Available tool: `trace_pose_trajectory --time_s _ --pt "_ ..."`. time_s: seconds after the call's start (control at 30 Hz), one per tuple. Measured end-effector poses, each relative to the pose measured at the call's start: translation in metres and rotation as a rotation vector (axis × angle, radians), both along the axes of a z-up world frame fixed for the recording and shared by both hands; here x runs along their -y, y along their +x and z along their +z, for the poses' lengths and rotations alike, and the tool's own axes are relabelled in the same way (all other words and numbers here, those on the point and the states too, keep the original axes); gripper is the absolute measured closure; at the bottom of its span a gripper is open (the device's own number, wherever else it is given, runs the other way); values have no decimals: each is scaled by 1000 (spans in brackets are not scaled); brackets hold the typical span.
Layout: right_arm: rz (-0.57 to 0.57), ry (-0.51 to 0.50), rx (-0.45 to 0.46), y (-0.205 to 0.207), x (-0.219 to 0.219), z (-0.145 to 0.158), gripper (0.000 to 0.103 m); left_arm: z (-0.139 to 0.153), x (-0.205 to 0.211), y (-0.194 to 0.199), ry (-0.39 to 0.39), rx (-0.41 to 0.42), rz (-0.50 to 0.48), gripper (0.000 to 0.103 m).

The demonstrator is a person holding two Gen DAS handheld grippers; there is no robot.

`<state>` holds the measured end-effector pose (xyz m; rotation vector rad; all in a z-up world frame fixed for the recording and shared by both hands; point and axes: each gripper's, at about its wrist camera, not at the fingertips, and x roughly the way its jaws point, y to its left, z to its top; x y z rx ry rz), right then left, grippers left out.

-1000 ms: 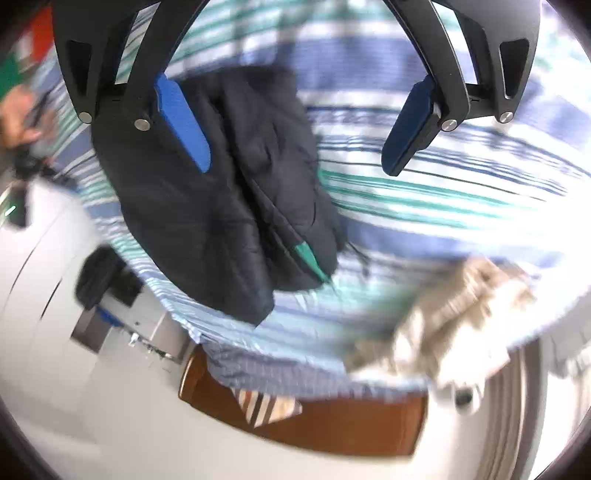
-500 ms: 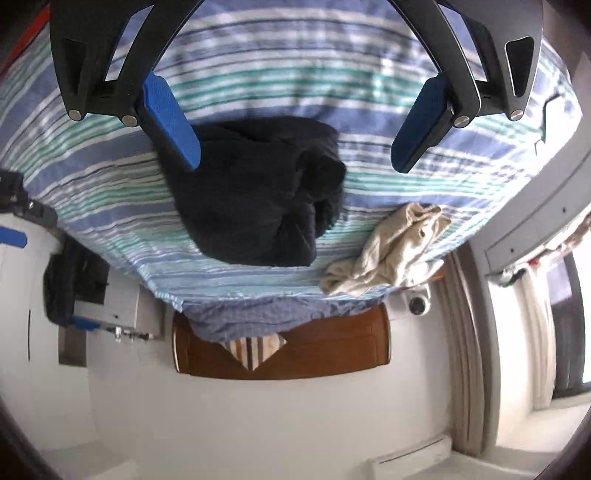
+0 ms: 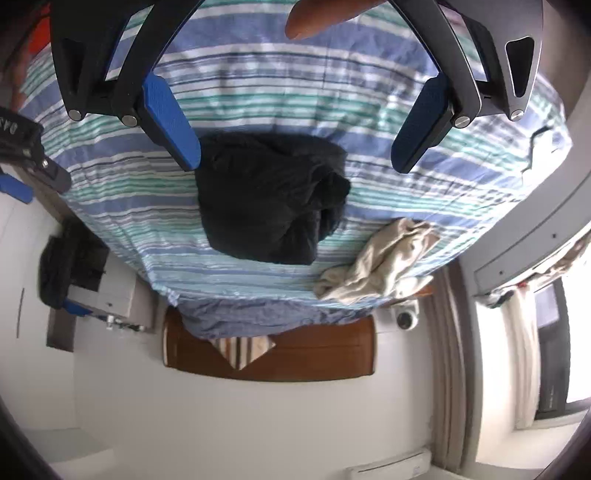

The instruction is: Fold large clothes

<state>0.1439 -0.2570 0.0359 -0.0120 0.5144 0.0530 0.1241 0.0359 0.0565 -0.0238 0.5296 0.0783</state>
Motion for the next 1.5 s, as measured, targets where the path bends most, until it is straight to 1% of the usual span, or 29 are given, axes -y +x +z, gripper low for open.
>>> trace_pose_trajectory --time_s 0.1,0.2,0.3,0.37,0.47,0.53,0.63,0.7,0.8,0.9,1.03,1.13,1.23,1.37,1.5 --pt "-7 -15 -25 -11 0 -2 0 -1 4 -6 5 -32 44 0" --pt "-10 -48 -41 -17 -5 -9 0 -6 8 -9 -17 -59 31 0" --pt "7 -42 -51 -21 -10 -10 0 -8 9 -10 -43 -82 19 0" --pt "16 -27 -41 -23 -13 -8 0 -9 12 -13 -11 -69 29 0" --pt "10 -37 -6 -29 -21 -8 0 -8 14 -19 42 -49 50 0" --pt "35 -49 -21 -30 -29 -9 0 -8 12 -21 37 -58 49 0" --pt "60 -26 -44 -33 -35 -8 0 -11 10 -21 34 -99 53 0" --pt "57 -33 -48 -35 -37 -7 0 -12 10 -21 32 -124 60 0" --pt "38 -61 -60 -37 -38 -6 0 -15 9 -21 5 -150 43 0" --pt "31 -52 -78 -39 -34 -6 0 -13 12 -23 11 -143 39 0" --pt "24 -44 -84 -41 -30 -5 0 -10 20 -27 29 -127 9 0" --pt "25 -45 -86 -42 -29 -4 0 -9 23 -28 13 -132 -8 0" --pt "30 -40 -94 -42 -28 -4 0 -8 22 -28 0 -142 -3 0" --pt "30 -45 -101 -43 -28 -3 0 -6 22 -30 22 -137 9 0" --pt "35 -30 -102 -43 -27 1 0 -5 22 -30 23 -138 19 0"
